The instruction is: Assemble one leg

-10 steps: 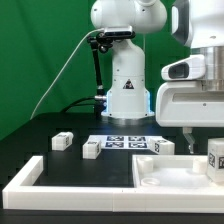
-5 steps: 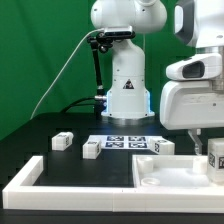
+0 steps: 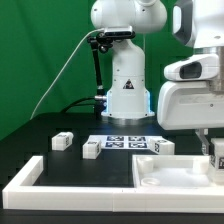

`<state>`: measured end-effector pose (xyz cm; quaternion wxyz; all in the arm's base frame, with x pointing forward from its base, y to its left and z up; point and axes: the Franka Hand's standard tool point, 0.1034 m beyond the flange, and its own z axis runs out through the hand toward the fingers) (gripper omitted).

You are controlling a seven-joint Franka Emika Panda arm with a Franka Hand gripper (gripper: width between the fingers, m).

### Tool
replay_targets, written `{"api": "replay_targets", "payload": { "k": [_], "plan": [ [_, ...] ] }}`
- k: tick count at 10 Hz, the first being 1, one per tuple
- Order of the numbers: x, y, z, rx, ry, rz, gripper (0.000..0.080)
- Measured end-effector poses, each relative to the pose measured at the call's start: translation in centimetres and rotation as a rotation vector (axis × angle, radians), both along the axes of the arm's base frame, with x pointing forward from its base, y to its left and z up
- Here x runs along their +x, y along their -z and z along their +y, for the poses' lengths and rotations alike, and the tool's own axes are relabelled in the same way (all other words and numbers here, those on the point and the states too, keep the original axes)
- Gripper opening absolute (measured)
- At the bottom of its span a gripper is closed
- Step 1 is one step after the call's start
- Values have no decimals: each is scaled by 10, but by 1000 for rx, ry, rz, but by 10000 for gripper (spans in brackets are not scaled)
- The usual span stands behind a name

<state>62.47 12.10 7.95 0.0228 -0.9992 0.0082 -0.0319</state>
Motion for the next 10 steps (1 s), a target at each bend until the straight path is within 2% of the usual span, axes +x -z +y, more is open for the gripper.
{"api": "replay_targets", "payload": {
  "k": [2,7,9,10],
  "plan": [
    [-3,1,-1,14,187,-23,292],
    [-3,2,-4,81,859,5,292],
    [-6,3,4,99,1177,27,292],
    [-6,3,3,121,1250,46,292]
  ]
}}
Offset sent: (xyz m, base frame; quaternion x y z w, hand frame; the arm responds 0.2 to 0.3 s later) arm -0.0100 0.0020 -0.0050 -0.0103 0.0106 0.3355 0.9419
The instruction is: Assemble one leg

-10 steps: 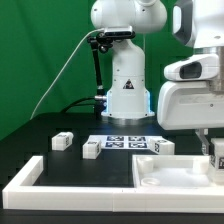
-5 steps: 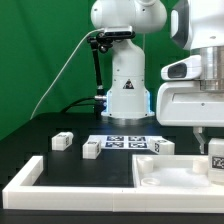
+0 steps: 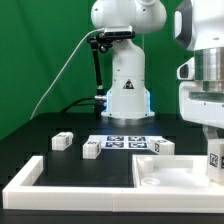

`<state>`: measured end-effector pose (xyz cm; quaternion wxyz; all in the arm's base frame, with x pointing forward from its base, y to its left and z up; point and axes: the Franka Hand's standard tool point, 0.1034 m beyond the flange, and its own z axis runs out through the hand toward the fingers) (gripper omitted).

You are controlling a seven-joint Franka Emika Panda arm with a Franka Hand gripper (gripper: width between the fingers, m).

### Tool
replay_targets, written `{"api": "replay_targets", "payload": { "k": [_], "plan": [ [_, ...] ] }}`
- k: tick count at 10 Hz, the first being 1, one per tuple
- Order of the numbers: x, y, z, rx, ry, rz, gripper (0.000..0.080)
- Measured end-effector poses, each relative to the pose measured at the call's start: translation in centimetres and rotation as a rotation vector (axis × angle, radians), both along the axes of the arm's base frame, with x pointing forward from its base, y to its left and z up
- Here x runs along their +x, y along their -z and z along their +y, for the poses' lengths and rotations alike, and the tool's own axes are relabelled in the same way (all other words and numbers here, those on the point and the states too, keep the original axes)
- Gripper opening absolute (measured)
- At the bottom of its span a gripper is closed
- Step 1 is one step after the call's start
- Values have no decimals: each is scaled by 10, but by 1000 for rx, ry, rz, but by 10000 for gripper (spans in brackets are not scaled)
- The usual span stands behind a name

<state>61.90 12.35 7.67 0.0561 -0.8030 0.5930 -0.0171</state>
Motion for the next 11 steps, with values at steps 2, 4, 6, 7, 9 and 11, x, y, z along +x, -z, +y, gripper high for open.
{"api": "replay_targets", "payload": {
  "k": [2,4,6,7,9,11],
  "plan": [
    [1,0,0,38,173,12,292],
    [1,0,0,59,291,20,293],
    [1,0,0,52,213,14,514],
    [1,1,0,47,169,10,514],
    [1,0,-2,11,-140,-13,645],
    [6,-1,0,-43,-442,-28,649]
  ]
}}
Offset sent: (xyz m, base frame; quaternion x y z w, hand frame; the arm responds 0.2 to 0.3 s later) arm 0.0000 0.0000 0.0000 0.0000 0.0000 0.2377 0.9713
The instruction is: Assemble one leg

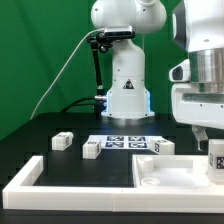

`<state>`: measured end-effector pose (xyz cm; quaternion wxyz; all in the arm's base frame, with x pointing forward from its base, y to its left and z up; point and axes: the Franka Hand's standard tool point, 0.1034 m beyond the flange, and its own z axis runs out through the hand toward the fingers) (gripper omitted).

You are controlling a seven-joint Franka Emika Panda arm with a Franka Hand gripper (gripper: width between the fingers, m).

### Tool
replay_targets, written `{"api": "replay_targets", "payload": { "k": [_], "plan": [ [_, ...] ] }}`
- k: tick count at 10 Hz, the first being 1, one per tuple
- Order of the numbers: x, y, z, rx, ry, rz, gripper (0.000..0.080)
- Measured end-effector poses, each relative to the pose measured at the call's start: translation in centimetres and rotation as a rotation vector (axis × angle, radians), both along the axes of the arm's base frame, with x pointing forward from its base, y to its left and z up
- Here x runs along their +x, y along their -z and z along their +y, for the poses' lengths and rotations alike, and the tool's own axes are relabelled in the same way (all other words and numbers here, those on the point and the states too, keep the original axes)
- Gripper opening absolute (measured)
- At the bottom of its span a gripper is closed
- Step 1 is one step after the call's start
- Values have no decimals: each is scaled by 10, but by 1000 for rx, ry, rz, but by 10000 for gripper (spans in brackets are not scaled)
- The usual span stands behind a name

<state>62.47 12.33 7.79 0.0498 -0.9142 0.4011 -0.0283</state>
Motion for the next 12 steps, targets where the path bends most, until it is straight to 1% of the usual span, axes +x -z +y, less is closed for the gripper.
{"api": "replay_targets", "payload": {
  "k": [3,5,9,10,11,12],
  "plan": [
    [3,0,-1,-52,-346,-29,649],
    [4,0,-3,-68,-497,-41,649],
    [4,0,-3,-89,-665,-58,649],
    [4,0,-3,-88,-661,-58,531],
    [4,1,-3,-88,-661,-58,395],
    [4,1,-4,-89,-661,-57,395]
  ]
}}
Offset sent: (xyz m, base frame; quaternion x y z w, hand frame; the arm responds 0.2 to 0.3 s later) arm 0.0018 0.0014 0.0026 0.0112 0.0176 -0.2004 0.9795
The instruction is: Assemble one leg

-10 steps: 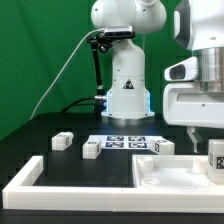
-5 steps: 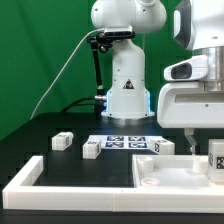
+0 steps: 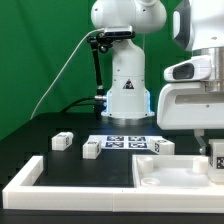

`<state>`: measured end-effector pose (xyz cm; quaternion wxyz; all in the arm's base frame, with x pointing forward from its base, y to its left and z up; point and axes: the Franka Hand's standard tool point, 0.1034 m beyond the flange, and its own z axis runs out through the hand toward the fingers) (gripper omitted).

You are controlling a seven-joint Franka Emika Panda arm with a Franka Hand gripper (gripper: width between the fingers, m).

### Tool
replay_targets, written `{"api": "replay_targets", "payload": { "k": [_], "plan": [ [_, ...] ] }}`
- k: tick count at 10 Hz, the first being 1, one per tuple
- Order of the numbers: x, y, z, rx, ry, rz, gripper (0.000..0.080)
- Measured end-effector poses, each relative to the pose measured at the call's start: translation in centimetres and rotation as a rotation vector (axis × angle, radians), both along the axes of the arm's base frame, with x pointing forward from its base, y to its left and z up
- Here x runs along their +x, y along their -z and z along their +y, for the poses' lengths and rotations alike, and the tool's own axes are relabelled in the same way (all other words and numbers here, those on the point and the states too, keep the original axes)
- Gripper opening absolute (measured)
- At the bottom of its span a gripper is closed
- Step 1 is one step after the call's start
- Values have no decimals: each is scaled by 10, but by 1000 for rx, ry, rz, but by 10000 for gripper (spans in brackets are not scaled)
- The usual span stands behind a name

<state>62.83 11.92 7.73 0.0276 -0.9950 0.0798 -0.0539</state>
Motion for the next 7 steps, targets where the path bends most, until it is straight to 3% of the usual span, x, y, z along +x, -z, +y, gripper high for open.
{"api": "replay_targets", "payload": {
  "k": [1,4,7],
  "plan": [
    [0,0,0,0,2,0,290],
    [-1,1,-2,22,141,4,290],
    [-2,1,-8,90,532,18,290]
  ]
}}
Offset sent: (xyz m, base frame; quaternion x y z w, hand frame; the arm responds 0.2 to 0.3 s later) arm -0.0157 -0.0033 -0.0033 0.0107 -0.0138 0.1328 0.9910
